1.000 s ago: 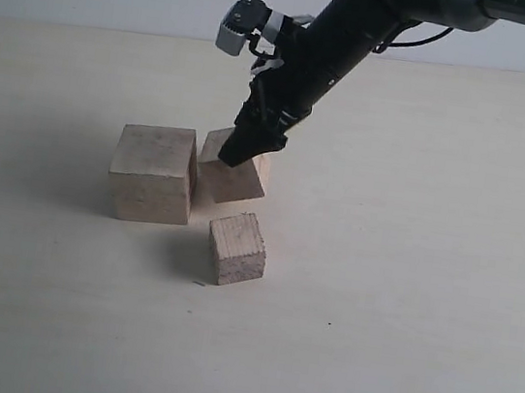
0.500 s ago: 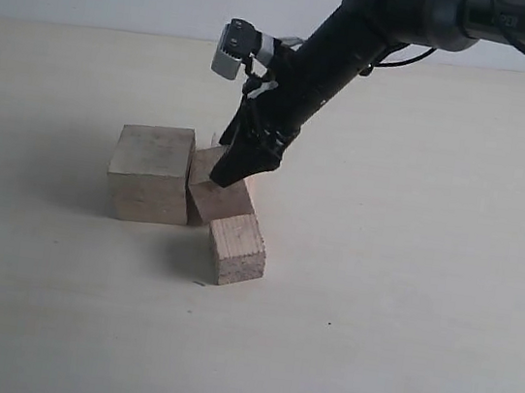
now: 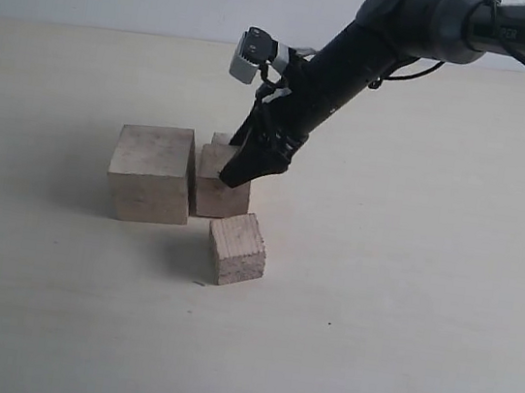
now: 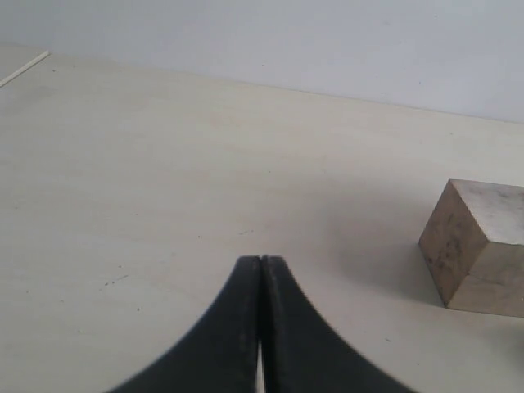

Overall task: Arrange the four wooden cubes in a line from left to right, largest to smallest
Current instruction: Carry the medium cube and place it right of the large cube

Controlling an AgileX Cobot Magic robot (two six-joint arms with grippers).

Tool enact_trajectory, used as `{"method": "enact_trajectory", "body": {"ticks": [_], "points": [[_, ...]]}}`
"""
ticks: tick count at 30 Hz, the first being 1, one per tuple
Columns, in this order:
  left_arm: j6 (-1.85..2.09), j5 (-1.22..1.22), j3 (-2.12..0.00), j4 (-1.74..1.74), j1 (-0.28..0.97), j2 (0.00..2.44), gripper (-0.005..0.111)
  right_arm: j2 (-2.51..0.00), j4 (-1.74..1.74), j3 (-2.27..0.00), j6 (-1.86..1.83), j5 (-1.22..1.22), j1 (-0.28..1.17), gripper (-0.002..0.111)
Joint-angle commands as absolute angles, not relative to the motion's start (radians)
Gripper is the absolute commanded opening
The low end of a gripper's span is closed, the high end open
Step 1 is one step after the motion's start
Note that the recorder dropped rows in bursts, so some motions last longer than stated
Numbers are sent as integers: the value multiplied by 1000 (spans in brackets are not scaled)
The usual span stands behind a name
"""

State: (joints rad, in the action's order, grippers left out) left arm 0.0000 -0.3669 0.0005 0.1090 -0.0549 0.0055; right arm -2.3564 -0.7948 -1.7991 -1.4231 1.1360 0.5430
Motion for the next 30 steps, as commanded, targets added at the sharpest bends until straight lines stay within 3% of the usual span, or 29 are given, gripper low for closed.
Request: {"method": "enact_trajectory", "body": {"ticks": [1,10,14,22,24,30], "points": [[0,-361,0,109,-50,0,0,-2369,-840,-1800,-1487,1149,539,0],[0,-361,0,109,-50,0,0,-2384,-868,-1800,-1545,1168,541,2],[0,-361,0,109,-50,0,0,-2384,-883,-1800,-1545,1156,541,18],[0,-361,0,109,-50,0,0,-2380,-885,-1800,-1543,1183,541,66],[0,-361,0,109,-50,0,0,-2370,-899,-1800,-1543,1188,541,72],[0,-361,0,109,-50,0,0,-2300,-904,-1800,-1522,1200,541,72]]}}
